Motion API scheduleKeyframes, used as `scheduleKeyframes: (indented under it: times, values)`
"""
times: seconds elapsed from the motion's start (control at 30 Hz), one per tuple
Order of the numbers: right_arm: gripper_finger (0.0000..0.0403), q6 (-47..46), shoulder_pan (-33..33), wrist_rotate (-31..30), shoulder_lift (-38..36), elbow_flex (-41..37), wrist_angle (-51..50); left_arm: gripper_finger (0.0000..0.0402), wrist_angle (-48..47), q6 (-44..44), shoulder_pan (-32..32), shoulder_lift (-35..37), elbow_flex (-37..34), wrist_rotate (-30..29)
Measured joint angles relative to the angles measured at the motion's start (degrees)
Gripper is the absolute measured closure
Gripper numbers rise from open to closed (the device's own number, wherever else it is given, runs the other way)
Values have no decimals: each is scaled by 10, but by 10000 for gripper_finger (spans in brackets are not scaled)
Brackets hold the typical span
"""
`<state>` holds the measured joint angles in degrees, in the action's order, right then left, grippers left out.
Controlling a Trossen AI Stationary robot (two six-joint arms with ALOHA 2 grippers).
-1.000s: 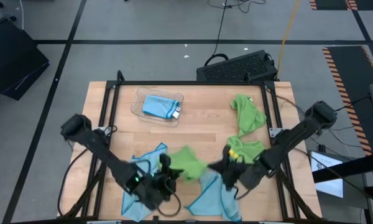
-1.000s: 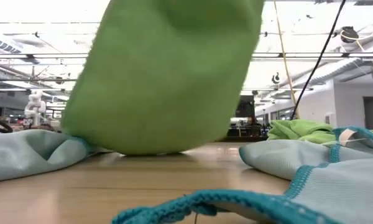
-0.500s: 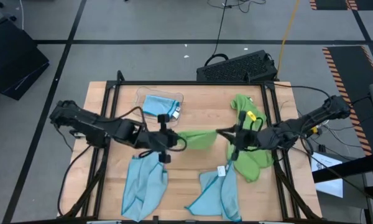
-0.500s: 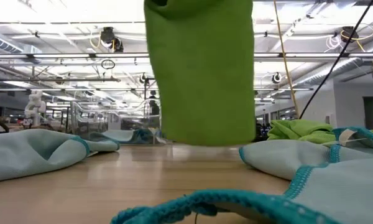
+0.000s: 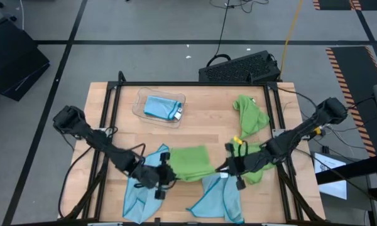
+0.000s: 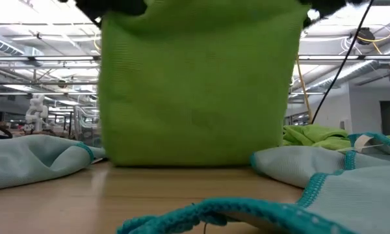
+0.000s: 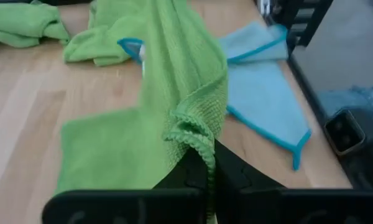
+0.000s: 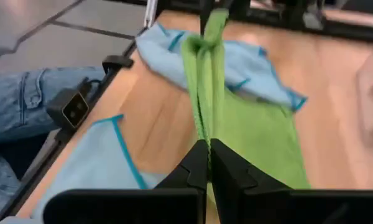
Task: Fold microfiber towels
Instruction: Fold the bottom left green microfiber cloth
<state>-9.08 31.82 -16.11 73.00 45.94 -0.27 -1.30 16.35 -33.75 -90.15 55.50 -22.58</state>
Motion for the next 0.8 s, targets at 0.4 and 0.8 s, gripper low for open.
scheduleKeyframes:
  times: [0.4,0.8]
  values:
    - [399,-17,-36,27,96,-9,65,398,34,95,-29,-55,-32,-66]
    - [399,-26,-97,-18,106,-9,88,393,-20,164,-22,-80,-32,-151]
